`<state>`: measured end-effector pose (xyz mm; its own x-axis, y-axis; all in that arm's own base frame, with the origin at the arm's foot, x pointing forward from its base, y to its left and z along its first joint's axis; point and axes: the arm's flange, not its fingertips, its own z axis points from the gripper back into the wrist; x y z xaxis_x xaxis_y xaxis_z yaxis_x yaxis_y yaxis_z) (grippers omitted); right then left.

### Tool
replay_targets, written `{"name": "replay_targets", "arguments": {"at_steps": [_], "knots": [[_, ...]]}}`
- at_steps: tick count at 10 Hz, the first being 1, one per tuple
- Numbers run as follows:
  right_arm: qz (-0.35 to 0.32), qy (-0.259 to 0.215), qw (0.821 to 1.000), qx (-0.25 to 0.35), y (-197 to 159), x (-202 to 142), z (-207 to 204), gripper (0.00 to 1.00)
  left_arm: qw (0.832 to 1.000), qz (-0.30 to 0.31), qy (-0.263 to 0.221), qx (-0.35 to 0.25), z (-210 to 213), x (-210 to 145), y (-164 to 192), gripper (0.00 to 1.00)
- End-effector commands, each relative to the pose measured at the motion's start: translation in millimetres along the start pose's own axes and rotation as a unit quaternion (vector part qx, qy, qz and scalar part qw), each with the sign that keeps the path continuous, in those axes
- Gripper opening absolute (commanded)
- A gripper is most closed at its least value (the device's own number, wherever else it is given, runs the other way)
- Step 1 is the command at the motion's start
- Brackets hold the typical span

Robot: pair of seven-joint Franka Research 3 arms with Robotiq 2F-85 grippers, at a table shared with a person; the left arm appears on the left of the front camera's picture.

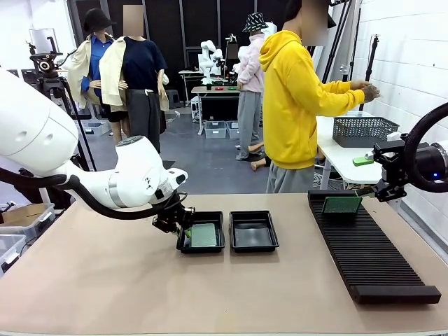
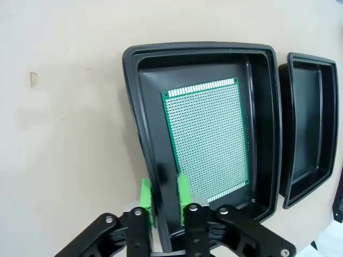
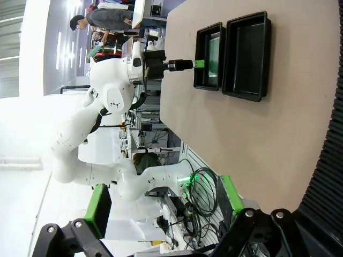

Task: Inspect and transfer BCBs to ESD trays.
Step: Pick up the ESD tray and place it on the left side of the table.

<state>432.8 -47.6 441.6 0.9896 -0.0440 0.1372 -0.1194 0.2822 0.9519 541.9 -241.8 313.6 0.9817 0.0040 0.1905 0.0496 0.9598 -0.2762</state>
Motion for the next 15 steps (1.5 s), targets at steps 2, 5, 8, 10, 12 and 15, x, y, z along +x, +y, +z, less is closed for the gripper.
{"name": "replay_targets", "arguments": {"at_steps": [2,5,8,10,12,15], "knots": [[0.004,-0.005,1.000,-0.005,0,-4,-2,1.00,1.000,-0.010,-0.007,-0.016,0,-2,7,0.00],[0.004,-0.005,1.000,-0.005,0,-4,-2,1.00,1.000,-0.001,0.000,-0.002,0,0,0,0.00],[0.004,-0.005,1.000,-0.005,0,-4,-2,1.00,1.000,-0.001,0.000,-0.002,0,0,0,0.00],[0.004,-0.005,1.000,-0.005,0,-4,-2,1.00,1.000,-0.001,0.000,-0.002,0,0,0,0.00],[0.004,-0.005,1.000,-0.005,0,-4,-2,1.00,1.000,-0.005,0.010,-0.013,3,-1,9,0.00],[0.004,-0.005,1.000,-0.005,0,-4,-2,1.00,1.000,-0.001,0.008,-0.028,13,-7,37,0.00]]}}
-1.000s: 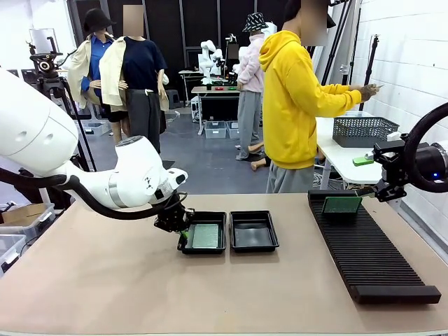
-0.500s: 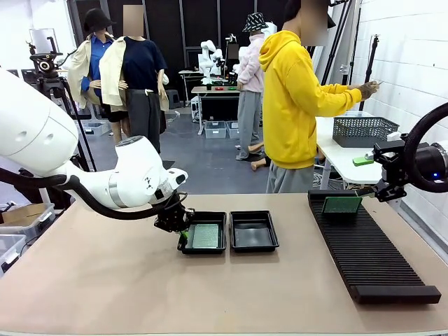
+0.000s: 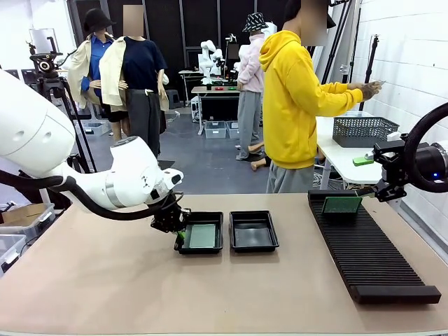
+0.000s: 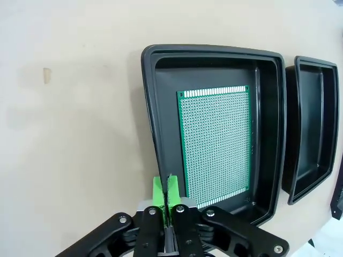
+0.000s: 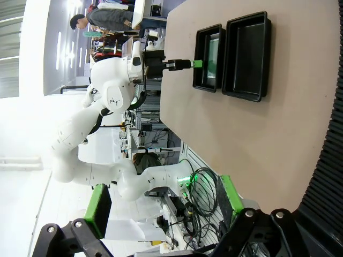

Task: Inspect and transfer BCBs to ESD trays.
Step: Pick up the ESD tray and place it on the left side of the table.

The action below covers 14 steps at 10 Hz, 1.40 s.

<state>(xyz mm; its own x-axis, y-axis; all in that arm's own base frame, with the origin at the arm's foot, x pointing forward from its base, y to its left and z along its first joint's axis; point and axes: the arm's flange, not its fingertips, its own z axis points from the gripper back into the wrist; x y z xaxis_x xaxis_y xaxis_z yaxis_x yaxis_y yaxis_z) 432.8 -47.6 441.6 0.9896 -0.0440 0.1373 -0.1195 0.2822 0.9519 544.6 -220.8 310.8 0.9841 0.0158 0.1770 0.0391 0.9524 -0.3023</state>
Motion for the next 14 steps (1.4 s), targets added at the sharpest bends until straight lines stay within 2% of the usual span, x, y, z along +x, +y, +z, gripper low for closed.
{"name": "replay_targets", "arguments": {"at_steps": [1,3,6,10,14], "knots": [[0.004,-0.005,1.000,-0.005,0,-4,-2,1.00,1.000,-0.016,0.000,-0.022,13,-9,23,0.00],[0.004,-0.005,1.000,-0.005,0,-4,-2,1.00,0.998,-0.033,0.003,-0.046,21,-8,42,0.00],[0.004,-0.005,1.000,-0.005,0,-4,-2,1.00,0.997,-0.025,0.007,-0.068,44,-10,83,0.00],[0.004,-0.005,1.000,-0.005,0,-4,-2,1.00,0.999,-0.007,0.042,-0.031,65,-13,133,0.00],[0.004,-0.005,1.000,-0.005,0,-4,-2,1.00,1.000,0.012,0.017,0.003,81,-19,181,0.00]]}}
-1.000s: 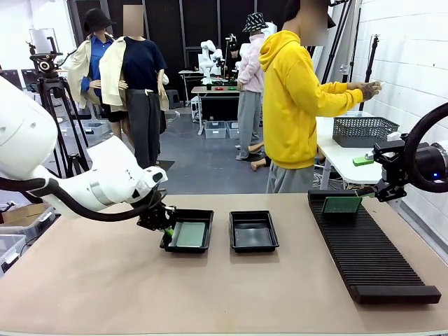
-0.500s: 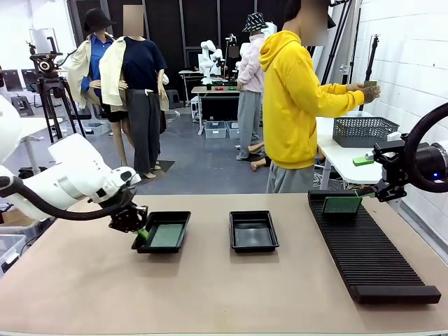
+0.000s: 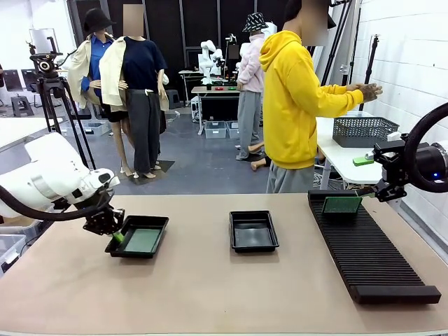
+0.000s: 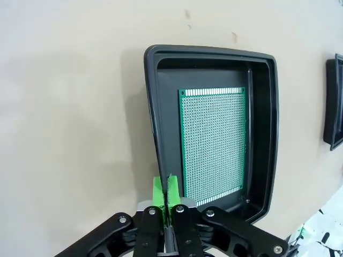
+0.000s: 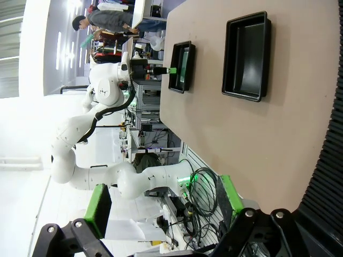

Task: Inspect and transfer BCBs to ESD trays.
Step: Pick up the ESD tray and place it on the left side of the table.

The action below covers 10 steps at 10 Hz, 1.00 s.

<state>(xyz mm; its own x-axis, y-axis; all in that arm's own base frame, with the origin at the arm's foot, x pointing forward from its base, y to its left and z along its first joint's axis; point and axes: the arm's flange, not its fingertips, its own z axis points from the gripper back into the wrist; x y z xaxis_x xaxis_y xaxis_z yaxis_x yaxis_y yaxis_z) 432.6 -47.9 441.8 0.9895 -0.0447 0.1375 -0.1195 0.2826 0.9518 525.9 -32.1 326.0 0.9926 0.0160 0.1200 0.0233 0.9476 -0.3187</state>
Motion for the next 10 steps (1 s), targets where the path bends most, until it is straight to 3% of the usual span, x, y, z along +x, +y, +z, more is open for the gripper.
{"name": "replay_targets", "arguments": {"at_steps": [1,6,10], "knots": [[0.004,-0.004,1.000,-0.005,0,-4,-2,1.00,1.000,0.008,-0.022,0.017,10,-9,18,0.00],[0.004,-0.004,1.000,-0.005,0,-4,-2,1.00,0.998,0.010,-0.039,0.039,19,-24,81,0.00],[0.004,-0.004,1.000,-0.005,0,-4,-2,1.00,0.998,-0.004,-0.065,0.015,47,-20,129,0.00]]}}
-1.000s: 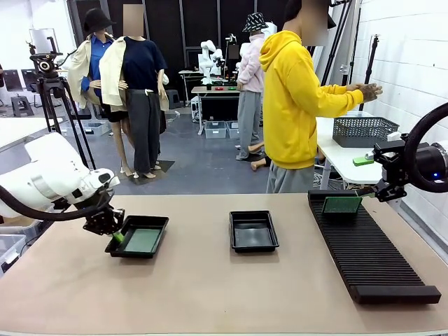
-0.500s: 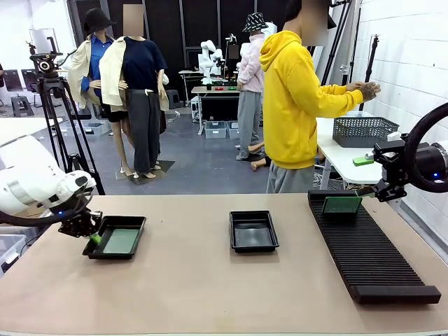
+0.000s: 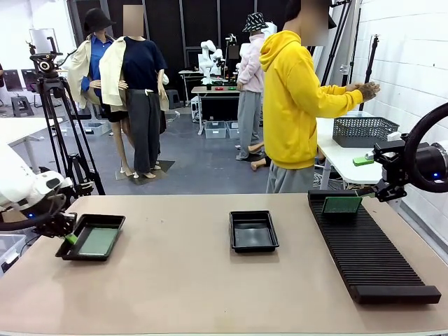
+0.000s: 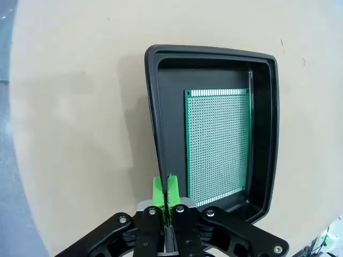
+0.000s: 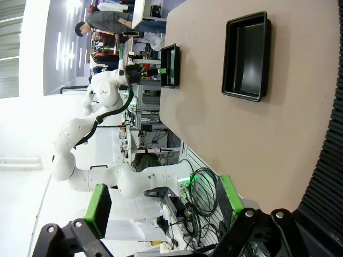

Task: Inspect and transfer BCBs to ESD trays.
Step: Pick up the ESD tray and place it on the left side of the table.

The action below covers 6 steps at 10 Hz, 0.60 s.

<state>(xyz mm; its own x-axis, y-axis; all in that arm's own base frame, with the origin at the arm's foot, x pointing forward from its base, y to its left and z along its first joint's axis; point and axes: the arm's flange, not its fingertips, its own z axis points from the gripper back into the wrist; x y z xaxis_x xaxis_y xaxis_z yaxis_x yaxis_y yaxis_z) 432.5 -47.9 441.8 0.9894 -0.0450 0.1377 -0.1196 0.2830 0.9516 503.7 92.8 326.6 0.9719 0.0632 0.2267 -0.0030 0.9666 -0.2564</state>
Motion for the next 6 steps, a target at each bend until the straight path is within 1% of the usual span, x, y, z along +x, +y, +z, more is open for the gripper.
{"name": "replay_targets", "arguments": {"at_steps": [1,4,6], "knots": [[0.004,-0.004,1.000,-0.005,0,-4,-2,1.00,1.000,-0.012,-0.006,-0.027,5,5,24,0.00],[0.004,-0.004,1.000,-0.005,0,-4,-2,1.00,0.999,-0.031,0.002,-0.044,6,14,50,0.00],[0.004,-0.004,1.000,-0.005,0,-4,-2,1.00,0.999,-0.033,0.019,-0.032,7,20,62,0.00]]}}
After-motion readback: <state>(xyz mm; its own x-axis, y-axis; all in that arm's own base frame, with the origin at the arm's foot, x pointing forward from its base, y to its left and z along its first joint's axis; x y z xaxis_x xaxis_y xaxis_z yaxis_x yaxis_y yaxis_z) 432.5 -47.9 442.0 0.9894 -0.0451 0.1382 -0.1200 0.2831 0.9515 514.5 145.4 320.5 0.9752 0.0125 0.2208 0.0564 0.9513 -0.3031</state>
